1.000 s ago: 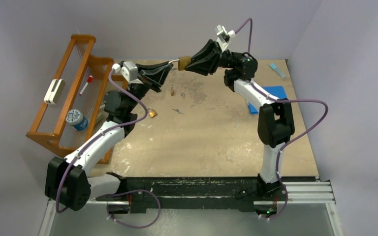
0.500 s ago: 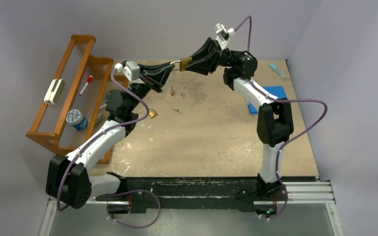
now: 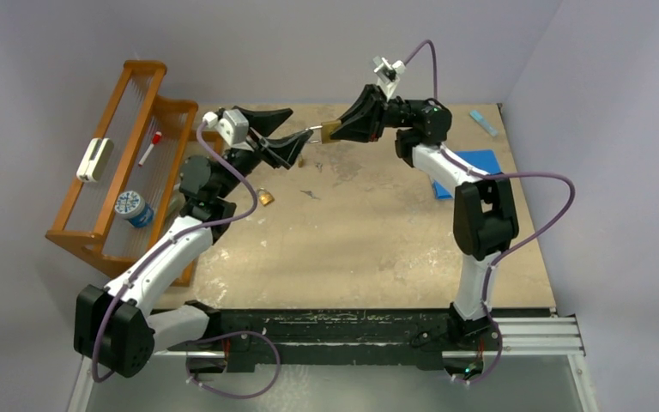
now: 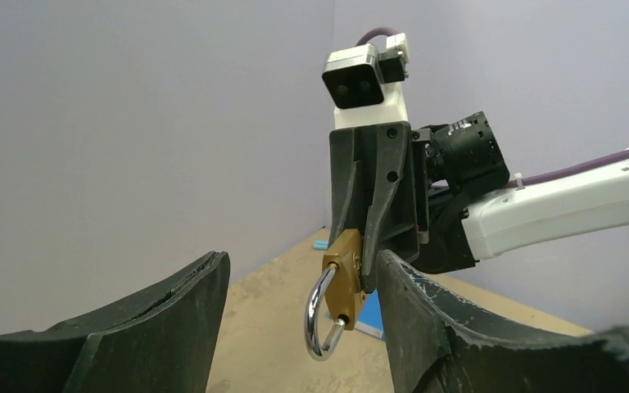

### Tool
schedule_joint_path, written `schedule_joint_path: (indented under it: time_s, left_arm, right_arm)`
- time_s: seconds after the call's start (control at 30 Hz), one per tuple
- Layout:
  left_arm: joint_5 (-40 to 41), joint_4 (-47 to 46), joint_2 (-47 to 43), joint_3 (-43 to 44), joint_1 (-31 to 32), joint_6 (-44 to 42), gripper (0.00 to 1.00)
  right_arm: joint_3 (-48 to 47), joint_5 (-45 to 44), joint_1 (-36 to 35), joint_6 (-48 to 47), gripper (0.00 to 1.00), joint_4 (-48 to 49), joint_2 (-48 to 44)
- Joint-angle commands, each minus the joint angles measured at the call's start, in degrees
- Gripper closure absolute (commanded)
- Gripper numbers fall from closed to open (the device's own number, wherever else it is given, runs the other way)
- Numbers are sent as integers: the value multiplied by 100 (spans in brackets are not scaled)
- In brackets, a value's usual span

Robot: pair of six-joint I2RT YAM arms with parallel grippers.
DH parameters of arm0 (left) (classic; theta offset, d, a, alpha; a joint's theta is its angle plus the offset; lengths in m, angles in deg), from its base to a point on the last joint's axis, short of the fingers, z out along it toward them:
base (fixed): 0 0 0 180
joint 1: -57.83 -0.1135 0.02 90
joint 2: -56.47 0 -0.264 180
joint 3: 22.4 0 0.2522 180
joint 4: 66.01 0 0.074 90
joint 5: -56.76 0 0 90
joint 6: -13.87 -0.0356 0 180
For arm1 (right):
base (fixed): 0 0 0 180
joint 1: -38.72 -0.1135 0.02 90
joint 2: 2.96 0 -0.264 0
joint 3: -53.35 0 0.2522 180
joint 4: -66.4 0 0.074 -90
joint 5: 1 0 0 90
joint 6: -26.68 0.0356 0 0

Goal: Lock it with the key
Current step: Lock the lock.

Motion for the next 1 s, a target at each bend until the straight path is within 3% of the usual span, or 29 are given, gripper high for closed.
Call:
schedule_joint_path:
  time_s: [0.0,0.23,0.5,0.7,0.97]
  left_arm:
    - [-101,433,-299,164,-13,-249,35]
    - [306,967,-380,211,-13,-460,41]
    - [545,1320,-235,327,-13,-584,52]
    - [604,1033,-299,183,-6,-493,58]
    - [-293,61,-652,-391,-13,-531,52]
  right_arm:
    - [-55,-12,79,-48,100,977,-478]
    - [-46,20,82,-181,100,741,-547]
    - [243,-223,72,-1493,100,-717,-965]
    - [257,-224,70,-1538,100,-819,-1001]
    - [270,-223,60,-1653,100,-1053,-1016]
